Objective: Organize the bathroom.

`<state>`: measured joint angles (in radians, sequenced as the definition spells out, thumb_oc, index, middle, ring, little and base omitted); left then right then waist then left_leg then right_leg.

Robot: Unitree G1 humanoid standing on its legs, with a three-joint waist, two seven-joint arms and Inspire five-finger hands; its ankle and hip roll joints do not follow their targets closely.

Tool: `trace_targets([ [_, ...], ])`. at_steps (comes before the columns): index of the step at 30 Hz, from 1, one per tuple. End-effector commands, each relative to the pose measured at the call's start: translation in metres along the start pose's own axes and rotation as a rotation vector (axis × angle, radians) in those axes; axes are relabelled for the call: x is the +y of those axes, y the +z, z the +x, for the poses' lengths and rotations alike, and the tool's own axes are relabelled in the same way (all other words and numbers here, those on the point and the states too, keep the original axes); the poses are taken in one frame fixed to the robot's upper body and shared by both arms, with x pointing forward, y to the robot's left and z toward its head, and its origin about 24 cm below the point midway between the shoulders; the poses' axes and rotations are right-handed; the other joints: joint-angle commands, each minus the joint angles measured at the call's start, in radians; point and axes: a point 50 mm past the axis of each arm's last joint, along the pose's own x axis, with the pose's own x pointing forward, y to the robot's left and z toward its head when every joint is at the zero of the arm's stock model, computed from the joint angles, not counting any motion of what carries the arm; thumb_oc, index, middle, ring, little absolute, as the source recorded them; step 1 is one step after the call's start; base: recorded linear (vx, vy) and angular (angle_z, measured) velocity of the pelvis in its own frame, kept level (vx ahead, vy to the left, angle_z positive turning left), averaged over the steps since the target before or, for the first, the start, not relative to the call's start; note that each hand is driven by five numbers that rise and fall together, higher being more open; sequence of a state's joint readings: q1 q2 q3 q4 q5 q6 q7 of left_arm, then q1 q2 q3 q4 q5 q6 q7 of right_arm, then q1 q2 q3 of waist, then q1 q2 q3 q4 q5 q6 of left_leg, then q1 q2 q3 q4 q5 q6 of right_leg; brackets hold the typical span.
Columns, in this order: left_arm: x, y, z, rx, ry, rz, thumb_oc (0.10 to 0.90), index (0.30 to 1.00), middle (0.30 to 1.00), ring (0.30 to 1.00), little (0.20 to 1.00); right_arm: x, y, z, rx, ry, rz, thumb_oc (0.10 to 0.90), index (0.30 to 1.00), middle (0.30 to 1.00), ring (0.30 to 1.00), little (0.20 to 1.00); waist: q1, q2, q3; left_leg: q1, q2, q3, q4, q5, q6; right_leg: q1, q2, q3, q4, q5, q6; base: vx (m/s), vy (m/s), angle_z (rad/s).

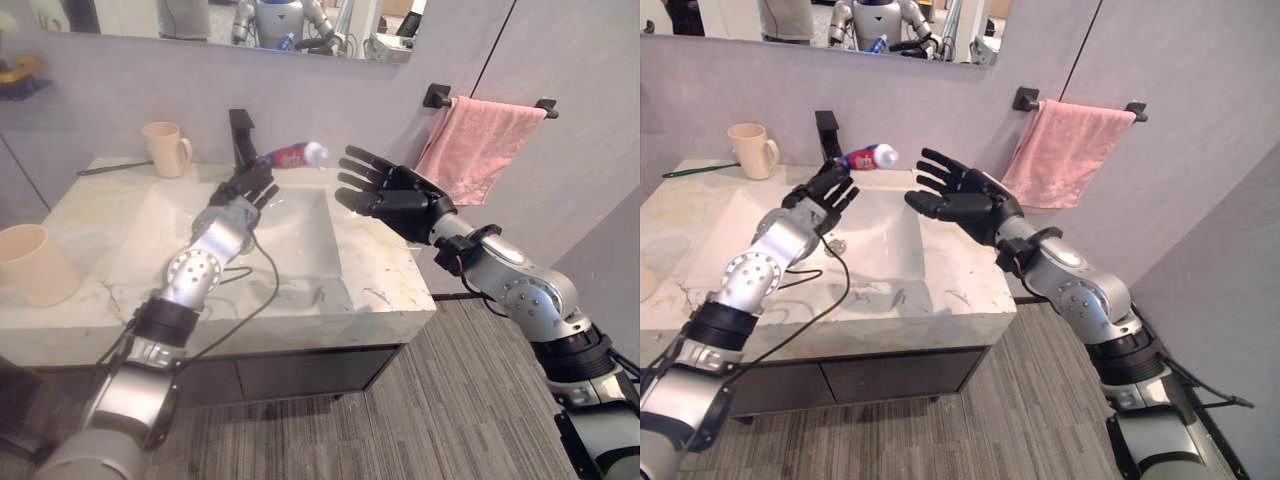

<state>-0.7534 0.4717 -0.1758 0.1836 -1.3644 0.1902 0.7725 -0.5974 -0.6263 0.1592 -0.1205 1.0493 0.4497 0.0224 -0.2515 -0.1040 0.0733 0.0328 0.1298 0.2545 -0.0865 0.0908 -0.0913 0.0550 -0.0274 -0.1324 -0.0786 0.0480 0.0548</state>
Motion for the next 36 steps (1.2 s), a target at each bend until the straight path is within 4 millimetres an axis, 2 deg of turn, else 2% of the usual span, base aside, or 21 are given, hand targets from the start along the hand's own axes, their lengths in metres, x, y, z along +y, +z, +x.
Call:
trace_targets([
  [1, -0.042, 0.048, -0.025, -0.213, -0.248, -0.085, 0.4, 0.3, 0.3, 0.3, 0.3, 0.002, 0.049, -0.006, -0.231, 0.02, -0.102, 0.8, 0.9, 0.9, 0.9, 0.9, 0.027, 0.032, -0.112, 0.001, 0.071, 0.066, 0.003, -0.01, -0.019, -0.021, -0.012, -0.084, 0.093, -0.085, 0.085, 0.0, 0.0, 0.0],
  [8, -0.044, 0.042, -0.024, -0.185, -0.26, -0.075, 0.4, 0.3, 0.3, 0.3, 0.3, 0.005, 0.054, 0.0, -0.268, 0.001, -0.141, 0.8, 0.9, 0.9, 0.9, 0.9, 0.038, 0.034, -0.109, 0.0, 0.07, 0.057, 0.003, -0.011, -0.019, -0.013, -0.013, -0.087, 0.087, -0.085, 0.086, 0.01, 0.001, 0.01],
  [22, -0.054, 0.029, -0.023, -0.121, -0.292, -0.073, 0.4, 0.3, 0.3, 0.3, 0.3, 0.026, 0.065, 0.02, -0.35, 0.036, -0.09, 0.8, 0.9, 0.9, 0.9, 0.9, 0.067, 0.033, -0.113, -0.001, 0.066, 0.037, 0.003, -0.012, -0.015, -0.002, -0.016, -0.095, 0.084, -0.087, 0.087, 0.01, -0.001, 0.02],
  [36, -0.06, 0.02, -0.021, -0.071, -0.309, -0.066, 0.4, 0.3, 0.3, 0.3, 0.3, 0.032, 0.074, 0.029, -0.403, 0.024, -0.023, 0.8, 0.9, 0.9, 0.9, 0.9, 0.078, 0.035, -0.12, -0.001, 0.066, 0.029, 0.002, -0.014, -0.014, 0.002, -0.019, -0.093, 0.081, -0.086, 0.089, 0.01, 0.0, 0.03],
])
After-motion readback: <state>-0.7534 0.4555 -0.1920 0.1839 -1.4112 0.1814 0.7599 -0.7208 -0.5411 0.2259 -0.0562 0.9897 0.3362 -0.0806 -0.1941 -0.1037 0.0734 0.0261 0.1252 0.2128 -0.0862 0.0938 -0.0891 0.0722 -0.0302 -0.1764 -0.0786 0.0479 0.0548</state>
